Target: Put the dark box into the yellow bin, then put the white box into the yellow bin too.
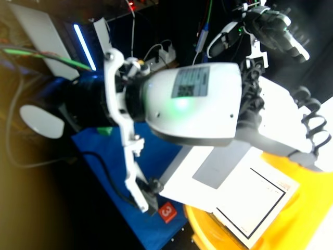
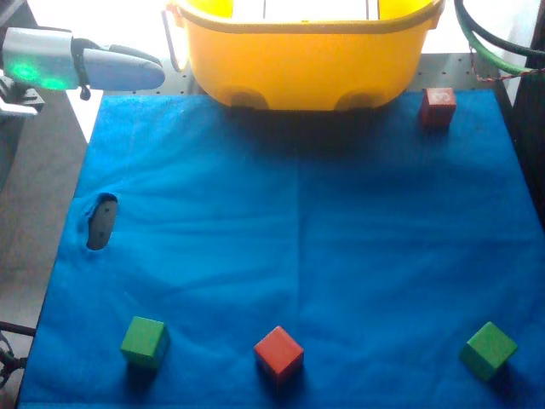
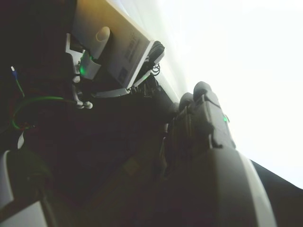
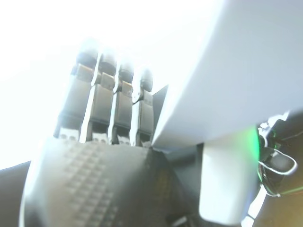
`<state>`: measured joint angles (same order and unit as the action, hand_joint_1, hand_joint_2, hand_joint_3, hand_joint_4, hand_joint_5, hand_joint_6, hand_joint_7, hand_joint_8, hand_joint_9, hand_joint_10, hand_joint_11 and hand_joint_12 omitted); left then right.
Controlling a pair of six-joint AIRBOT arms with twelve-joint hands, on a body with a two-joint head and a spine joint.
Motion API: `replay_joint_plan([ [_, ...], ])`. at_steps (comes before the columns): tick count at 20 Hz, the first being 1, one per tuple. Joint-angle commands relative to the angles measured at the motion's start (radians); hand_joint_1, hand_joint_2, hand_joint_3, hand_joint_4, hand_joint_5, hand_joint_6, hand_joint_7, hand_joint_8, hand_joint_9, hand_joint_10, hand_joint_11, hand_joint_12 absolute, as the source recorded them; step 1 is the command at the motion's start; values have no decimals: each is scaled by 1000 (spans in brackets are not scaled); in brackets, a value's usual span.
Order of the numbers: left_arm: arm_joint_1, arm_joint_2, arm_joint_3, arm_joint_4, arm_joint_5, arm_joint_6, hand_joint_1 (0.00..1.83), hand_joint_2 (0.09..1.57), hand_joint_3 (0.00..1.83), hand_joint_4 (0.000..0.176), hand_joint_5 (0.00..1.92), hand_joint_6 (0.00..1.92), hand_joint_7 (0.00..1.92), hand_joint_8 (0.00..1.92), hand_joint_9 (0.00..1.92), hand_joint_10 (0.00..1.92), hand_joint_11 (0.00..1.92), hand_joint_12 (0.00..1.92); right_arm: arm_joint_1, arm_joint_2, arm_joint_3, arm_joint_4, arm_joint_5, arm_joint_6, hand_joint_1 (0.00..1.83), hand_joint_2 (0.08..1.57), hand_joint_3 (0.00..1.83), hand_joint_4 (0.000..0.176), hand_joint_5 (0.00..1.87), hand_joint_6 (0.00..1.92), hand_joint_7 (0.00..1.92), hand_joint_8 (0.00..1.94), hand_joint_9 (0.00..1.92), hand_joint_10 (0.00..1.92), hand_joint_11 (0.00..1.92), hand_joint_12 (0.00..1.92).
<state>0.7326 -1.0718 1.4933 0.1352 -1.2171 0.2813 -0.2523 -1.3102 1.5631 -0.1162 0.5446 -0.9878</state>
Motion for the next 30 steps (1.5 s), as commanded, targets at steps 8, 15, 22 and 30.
replay_joint_plan([
  [8,-8,-13,-1,-45,-121,-5,911,695,0,119,0,0,129,0,124,1,65,66,20,-21,37,0,59,-1,1118,1064,0,0,1014,720,648,6,625,5,450,410],
  [15,-22,-16,-3,-44,-134,-9,928,682,0,105,0,0,167,2,151,3,67,100,45,-49,57,-2,56,11,1125,1086,0,0,1034,914,677,2,675,5,410,680],
  [22,-23,-24,-2,-41,-140,-10,910,685,3,138,0,0,152,0,120,1,38,114,62,-59,66,-5,57,11,1134,1035,0,0,1151,714,697,2,669,2,397,626],
  [30,-24,-32,-2,-36,-143,-15,886,687,1,151,14,0,140,0,119,0,0,177,64,-74,73,-6,56,13,1072,744,0,23,517,0,523,0,534,0,511,73],
])
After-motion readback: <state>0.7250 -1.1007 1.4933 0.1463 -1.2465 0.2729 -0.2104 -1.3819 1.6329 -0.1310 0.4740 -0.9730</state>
